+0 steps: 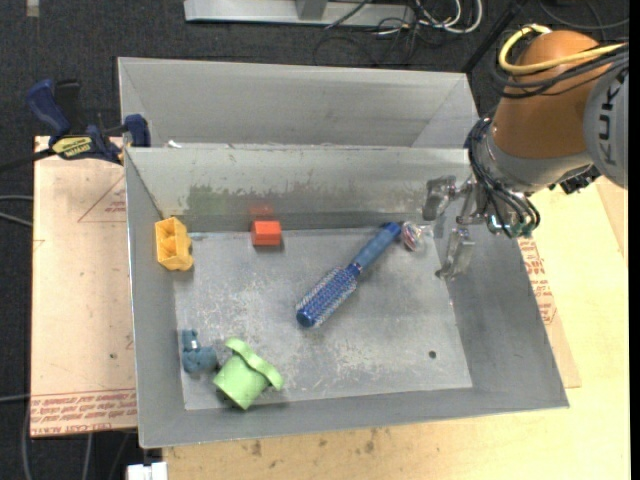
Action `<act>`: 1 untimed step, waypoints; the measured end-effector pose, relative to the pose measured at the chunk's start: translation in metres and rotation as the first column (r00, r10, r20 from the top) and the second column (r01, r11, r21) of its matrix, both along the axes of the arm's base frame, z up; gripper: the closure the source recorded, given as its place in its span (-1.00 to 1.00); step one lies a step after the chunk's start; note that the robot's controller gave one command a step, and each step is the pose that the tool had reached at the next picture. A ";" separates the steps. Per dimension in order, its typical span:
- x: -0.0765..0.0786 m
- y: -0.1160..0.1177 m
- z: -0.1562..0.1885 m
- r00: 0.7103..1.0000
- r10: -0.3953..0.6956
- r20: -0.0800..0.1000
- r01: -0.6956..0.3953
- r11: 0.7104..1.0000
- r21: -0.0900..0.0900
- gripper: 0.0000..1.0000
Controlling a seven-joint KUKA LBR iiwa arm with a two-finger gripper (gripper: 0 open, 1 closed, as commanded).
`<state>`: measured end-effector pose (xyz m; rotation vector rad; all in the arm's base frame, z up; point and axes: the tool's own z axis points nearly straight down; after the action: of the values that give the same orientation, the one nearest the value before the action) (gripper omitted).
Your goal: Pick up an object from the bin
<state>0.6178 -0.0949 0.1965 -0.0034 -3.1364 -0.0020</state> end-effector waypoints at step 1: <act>0.013 0.067 -0.126 0.967 0.255 0.012 -0.255 0.967 -0.001 -1.00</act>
Offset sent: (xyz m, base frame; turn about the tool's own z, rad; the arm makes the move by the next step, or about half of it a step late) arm 0.0111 0.0651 -0.1265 -0.2590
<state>0.6309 -0.0277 0.0702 0.4017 -3.1230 -0.0020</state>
